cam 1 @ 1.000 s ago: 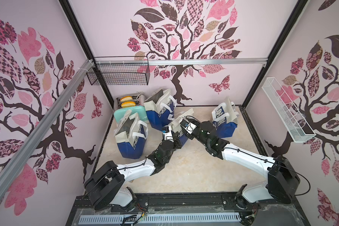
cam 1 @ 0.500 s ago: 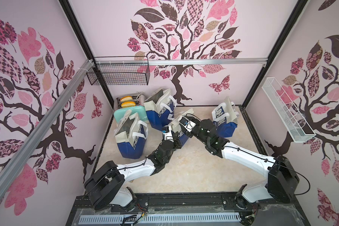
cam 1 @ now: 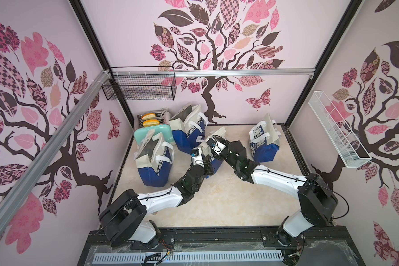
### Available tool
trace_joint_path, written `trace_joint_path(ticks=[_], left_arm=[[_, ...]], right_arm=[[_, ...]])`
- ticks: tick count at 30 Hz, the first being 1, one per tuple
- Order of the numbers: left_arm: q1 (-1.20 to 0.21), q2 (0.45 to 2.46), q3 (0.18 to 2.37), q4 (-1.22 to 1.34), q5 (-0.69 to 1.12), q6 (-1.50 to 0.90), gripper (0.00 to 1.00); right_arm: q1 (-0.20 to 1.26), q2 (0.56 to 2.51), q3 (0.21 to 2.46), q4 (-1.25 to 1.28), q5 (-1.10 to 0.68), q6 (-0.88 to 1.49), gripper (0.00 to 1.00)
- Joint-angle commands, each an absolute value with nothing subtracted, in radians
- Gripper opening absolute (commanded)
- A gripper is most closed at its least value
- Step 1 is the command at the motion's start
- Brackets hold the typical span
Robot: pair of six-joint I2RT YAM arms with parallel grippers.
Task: Open the takeout bag
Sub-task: Open the takeout bag at the center of the board.
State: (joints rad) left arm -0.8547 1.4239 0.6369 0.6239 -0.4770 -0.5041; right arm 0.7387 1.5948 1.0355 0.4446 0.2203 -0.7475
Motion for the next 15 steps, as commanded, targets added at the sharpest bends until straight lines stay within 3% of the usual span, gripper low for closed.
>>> trace_joint_path(ticks=[1, 15], left_arm=[[-0.857, 1.422, 0.627, 0.615, -0.469, -0.486, 0.0], [-0.857, 1.407, 0.614, 0.615, -0.482, -0.479, 0.0]], right_arm=[[0.736, 1.605, 1.034, 0.577, 0.298, -0.768, 0.45], [0.734, 1.71, 1.063, 0.599, 0.358, -0.838, 0.29]])
